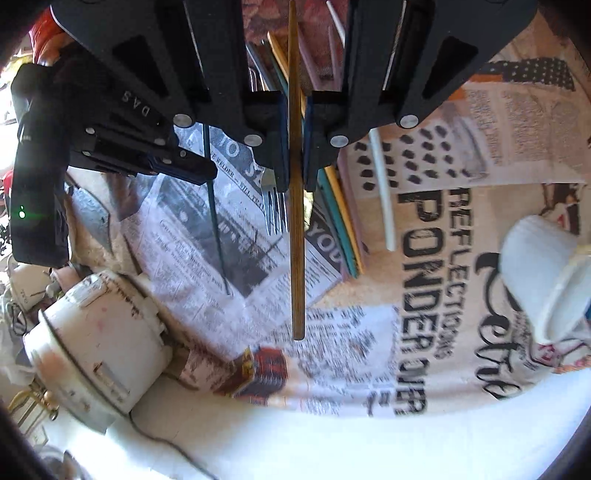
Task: Organize utensils
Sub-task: 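Lift both chopsticks and carry them over the white cup with both tools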
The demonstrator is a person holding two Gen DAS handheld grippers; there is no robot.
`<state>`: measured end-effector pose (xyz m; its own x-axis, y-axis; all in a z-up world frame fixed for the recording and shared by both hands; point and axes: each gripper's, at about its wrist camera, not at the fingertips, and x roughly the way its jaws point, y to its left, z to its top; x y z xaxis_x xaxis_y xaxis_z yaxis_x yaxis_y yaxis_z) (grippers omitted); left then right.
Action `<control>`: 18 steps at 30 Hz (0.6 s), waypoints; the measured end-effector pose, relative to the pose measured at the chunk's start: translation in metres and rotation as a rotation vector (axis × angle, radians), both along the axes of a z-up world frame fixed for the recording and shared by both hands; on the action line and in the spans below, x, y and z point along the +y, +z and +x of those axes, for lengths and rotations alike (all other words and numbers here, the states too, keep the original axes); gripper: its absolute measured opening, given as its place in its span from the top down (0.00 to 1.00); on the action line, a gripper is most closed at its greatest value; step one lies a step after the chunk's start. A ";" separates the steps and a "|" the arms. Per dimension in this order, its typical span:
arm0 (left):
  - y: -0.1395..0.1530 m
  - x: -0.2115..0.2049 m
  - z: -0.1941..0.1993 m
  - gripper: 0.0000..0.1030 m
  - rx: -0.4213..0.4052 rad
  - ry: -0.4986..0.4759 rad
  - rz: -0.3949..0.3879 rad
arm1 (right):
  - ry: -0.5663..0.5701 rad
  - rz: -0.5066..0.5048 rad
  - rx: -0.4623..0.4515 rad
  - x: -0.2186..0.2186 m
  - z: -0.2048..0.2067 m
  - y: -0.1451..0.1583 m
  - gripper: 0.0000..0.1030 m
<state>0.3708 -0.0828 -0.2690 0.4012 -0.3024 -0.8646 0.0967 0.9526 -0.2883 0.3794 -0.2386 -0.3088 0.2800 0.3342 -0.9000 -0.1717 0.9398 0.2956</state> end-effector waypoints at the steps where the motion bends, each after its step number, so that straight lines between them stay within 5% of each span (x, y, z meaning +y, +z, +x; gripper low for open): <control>1: 0.006 0.003 -0.003 0.95 -0.017 0.010 0.002 | 0.005 0.003 -0.019 0.002 -0.001 0.006 0.95; 18: 0.103 0.092 -0.037 0.95 -0.307 0.315 0.033 | 0.198 0.097 -0.321 0.061 0.005 0.110 0.95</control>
